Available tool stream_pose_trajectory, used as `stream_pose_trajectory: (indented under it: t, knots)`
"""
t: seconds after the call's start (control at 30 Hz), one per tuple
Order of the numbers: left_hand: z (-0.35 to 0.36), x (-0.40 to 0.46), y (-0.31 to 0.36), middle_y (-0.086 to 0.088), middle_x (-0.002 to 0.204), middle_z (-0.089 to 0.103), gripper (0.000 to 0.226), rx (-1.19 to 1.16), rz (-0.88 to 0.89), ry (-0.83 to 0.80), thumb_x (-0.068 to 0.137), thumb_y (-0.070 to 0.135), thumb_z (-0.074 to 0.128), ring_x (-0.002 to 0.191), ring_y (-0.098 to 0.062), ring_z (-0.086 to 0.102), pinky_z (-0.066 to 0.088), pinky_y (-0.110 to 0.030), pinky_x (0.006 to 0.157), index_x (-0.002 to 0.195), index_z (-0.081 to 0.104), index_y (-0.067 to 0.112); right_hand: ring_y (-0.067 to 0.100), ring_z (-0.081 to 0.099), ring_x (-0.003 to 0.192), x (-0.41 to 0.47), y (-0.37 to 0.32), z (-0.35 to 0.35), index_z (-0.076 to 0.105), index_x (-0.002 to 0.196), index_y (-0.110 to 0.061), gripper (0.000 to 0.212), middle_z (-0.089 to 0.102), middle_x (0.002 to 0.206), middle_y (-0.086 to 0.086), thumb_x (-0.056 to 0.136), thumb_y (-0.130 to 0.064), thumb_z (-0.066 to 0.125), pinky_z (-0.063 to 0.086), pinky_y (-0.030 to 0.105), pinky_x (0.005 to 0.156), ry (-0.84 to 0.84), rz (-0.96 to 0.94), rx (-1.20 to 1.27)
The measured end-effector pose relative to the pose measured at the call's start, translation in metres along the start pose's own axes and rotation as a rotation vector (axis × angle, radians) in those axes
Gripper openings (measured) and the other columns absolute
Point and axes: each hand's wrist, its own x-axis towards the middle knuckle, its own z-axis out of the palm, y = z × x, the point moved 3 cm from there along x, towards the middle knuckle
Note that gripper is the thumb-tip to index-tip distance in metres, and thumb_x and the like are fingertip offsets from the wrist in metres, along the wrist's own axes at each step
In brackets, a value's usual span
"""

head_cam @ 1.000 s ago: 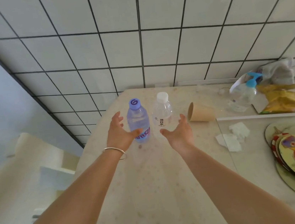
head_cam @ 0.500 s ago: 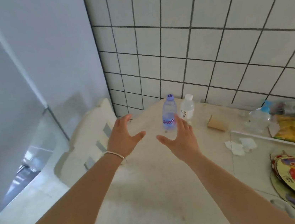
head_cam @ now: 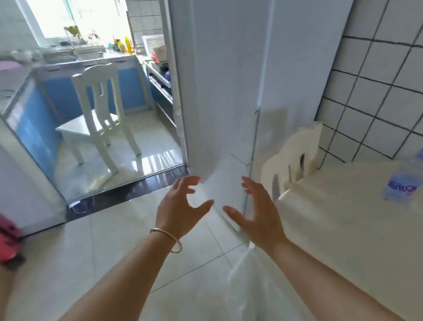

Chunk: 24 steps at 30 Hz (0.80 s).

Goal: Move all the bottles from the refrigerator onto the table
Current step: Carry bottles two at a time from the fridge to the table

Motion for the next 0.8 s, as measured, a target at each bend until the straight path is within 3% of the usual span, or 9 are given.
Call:
stream_pose_trajectory:
  t: [0.13,0.23,0.4,0.47,0.67,0.8]
  knots:
    - [-0.082,-0.012,-0.068,-0.003,0.115,0.062,0.056,-0.013,-0.031,0.152,0.071,0.037,0.077,0.094,-0.014,0.061,0.057,-0.037,0.077,0.117,0.053,0.018,0.002,0.049,0.105,0.003,-0.067,0.076,0.046,0.129,-0.018,0.078,0.057,0.122,-0.003,0.069,-0.067,0.054,0.037,0.009,0.084,-0.054,-0.154,0.026]
    - [-0.135,-0.008,-0.121,-0.005,0.12,0.06,0.064,-0.034,-0.093,0.209,0.07,0.036,0.077,0.098,-0.013,0.059,0.053,-0.026,0.08,0.124,0.049,0.016,0.006,0.052,0.106,0.02,-0.112,0.137,0.043,0.13,-0.019,0.077,0.054,0.124,-0.003,0.069,-0.063,0.061,0.044,0.016,0.083,-0.093,-0.164,0.091]
    - [-0.209,0.027,-0.196,-0.006,0.122,0.057,0.068,-0.075,-0.106,0.215,0.069,0.032,0.079,0.1,-0.014,0.057,0.05,-0.024,0.081,0.127,0.046,0.015,0.016,0.051,0.116,0.066,-0.172,0.222,0.037,0.134,-0.019,0.071,0.05,0.133,0.001,0.077,-0.046,0.069,0.042,0.022,0.09,-0.058,-0.092,0.168]
    - [-0.23,0.047,-0.222,-0.006,0.121,0.059,0.067,-0.074,-0.106,0.233,0.069,0.032,0.079,0.099,-0.015,0.058,0.046,-0.016,0.078,0.126,0.048,0.013,0.017,0.05,0.118,0.085,-0.188,0.248,0.036,0.135,-0.021,0.072,0.049,0.135,0.0,0.077,-0.046,0.068,0.041,0.023,0.091,-0.042,-0.027,0.218]
    - [-0.248,0.128,-0.284,-0.004,0.127,0.058,0.072,-0.137,-0.15,0.166,0.073,0.035,0.076,0.112,-0.021,0.057,0.041,-0.02,0.085,0.134,0.041,0.02,0.018,0.046,0.122,0.16,-0.207,0.285,0.034,0.138,-0.02,0.075,0.047,0.132,-0.003,0.077,-0.046,0.068,0.041,0.028,0.096,0.022,0.078,0.252]
    - [-0.229,0.213,-0.299,-0.004,0.138,0.049,0.083,-0.16,-0.108,0.099,0.074,0.041,0.072,0.121,-0.021,0.051,0.041,-0.025,0.094,0.142,0.029,0.021,0.021,0.039,0.131,0.244,-0.2,0.294,0.026,0.143,-0.022,0.085,0.038,0.145,0.001,0.075,-0.058,0.064,0.038,0.043,0.107,0.109,0.104,0.185]
